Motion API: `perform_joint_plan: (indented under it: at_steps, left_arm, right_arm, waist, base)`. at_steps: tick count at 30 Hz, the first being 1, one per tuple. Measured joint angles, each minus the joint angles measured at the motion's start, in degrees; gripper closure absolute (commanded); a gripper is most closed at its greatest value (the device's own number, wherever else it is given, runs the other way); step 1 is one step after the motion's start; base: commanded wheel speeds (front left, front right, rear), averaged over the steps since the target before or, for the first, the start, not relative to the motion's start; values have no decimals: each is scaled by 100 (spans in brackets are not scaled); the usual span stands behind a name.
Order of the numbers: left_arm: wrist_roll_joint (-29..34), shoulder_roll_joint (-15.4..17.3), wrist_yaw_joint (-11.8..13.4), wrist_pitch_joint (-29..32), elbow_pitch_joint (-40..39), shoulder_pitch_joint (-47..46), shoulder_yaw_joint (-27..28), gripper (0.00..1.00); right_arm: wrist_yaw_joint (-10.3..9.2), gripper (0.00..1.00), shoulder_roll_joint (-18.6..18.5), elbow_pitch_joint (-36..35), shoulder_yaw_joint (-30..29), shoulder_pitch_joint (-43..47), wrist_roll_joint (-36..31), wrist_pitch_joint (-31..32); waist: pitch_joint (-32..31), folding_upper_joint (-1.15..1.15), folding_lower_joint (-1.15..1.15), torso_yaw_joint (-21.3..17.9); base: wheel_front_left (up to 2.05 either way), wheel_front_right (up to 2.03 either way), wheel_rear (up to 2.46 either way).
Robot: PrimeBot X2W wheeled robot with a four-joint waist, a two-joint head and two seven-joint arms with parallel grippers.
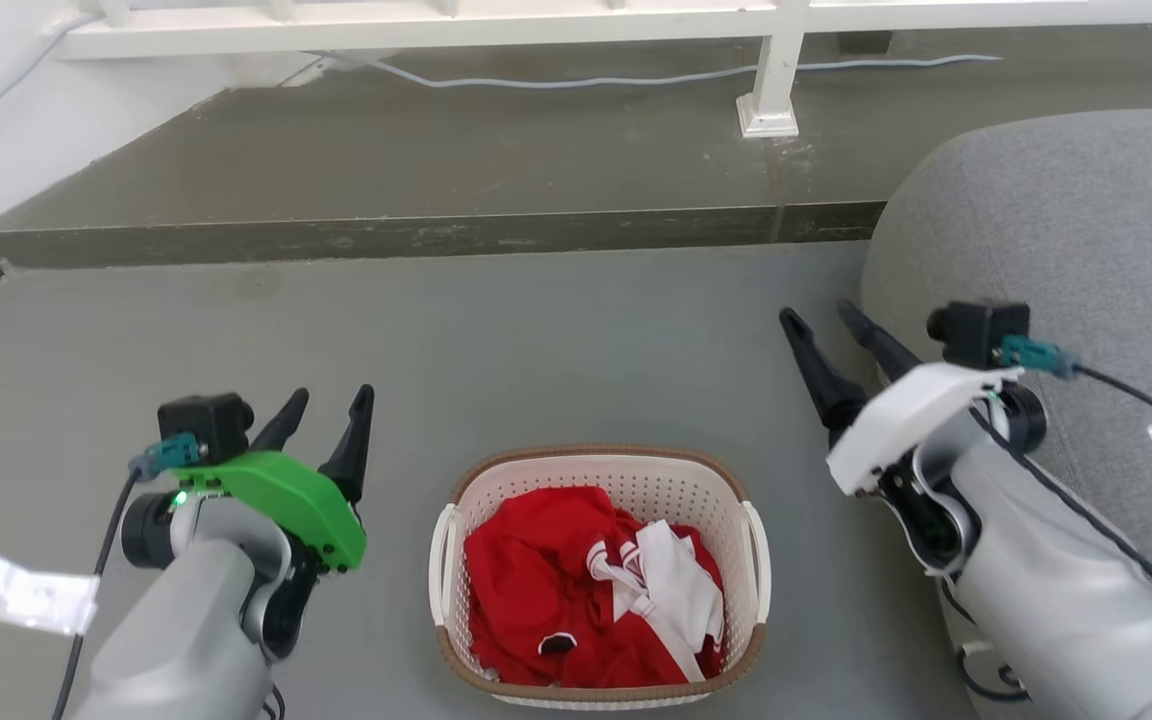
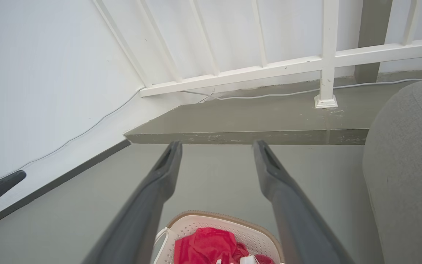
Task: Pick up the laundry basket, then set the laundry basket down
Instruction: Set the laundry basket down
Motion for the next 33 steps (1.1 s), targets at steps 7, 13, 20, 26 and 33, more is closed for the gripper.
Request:
perform_joint_plan:
  at_steps: [7,13,20,26,33]
  left_arm:
    - [437,104,196,0,-705,430,544,0]
    - [770,142,311,0,-1341,856,1053,0]
    - [1213,140,402,0,-1915,1350,1494,0]
    - [1396,88,433,0,-2249,1709,1774,0]
    - [1699,-21,433,0,-2508,2000,1967,0]
  right_arm:
    - [-253,0,-122,-691,-593,512,-439,0]
    - [-457,0,-181,-1273,-995,868,-876,0]
    - [-672,0,-197,-1729,-1452,1313,-1204,-1]
    - [-706,0,-176,-1994,-1651,1607,-1449,-1]
    - [-747,0,-110,-2194,-1790,1862,-1631,0]
  waist:
    - [-70,0,0,7]
    - [-99,0,0,-14]
    - [-124,0,0,-36]
    - [-130,0,0,-29]
    - [-121,0,0,-7]
  base:
    - [0,0,0]
    - [0,0,0]
    - [0,0,0]
    - [0,0,0]
    - [0,0,0]
